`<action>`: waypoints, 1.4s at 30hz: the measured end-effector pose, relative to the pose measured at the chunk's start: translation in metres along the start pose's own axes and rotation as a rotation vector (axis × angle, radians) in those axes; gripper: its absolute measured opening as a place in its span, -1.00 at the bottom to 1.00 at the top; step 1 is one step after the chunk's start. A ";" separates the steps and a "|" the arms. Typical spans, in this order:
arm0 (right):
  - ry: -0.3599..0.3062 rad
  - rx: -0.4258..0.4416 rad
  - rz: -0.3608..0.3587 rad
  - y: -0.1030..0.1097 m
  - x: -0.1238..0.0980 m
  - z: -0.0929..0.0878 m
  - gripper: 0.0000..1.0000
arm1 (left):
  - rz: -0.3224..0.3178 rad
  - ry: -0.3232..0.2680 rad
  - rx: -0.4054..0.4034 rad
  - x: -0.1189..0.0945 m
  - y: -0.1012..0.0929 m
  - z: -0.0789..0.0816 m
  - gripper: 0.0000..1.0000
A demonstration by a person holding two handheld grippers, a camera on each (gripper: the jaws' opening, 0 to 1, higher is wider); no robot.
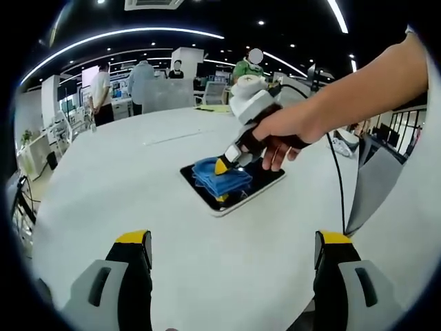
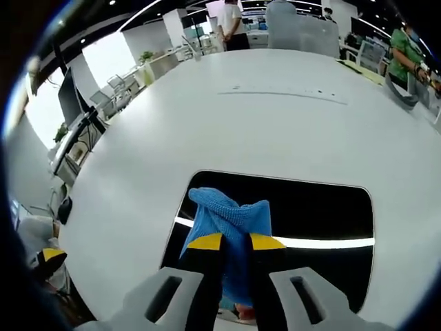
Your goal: Wipe the mirror surface with the cleaning cloth until all visible marks leave the cleaned area.
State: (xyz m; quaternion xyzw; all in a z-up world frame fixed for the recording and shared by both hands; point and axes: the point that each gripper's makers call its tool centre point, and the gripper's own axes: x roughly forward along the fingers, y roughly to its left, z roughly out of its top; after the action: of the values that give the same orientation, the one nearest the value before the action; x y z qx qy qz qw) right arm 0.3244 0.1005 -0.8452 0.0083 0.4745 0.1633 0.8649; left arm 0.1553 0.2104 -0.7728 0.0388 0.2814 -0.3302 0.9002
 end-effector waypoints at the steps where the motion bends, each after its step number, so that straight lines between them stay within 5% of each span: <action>1: 0.002 0.006 0.003 0.001 0.000 0.000 -0.83 | -0.001 -0.001 -0.002 0.000 0.000 0.000 0.99; 42: 0.005 -0.069 0.048 0.026 0.009 0.005 -0.83 | 0.006 0.008 -0.012 -0.004 0.001 -0.006 0.99</action>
State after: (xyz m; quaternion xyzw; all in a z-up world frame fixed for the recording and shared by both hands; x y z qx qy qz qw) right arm 0.3257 0.1282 -0.8460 -0.0104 0.4703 0.2001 0.8594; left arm 0.1502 0.2152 -0.7757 0.0356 0.2866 -0.3256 0.9003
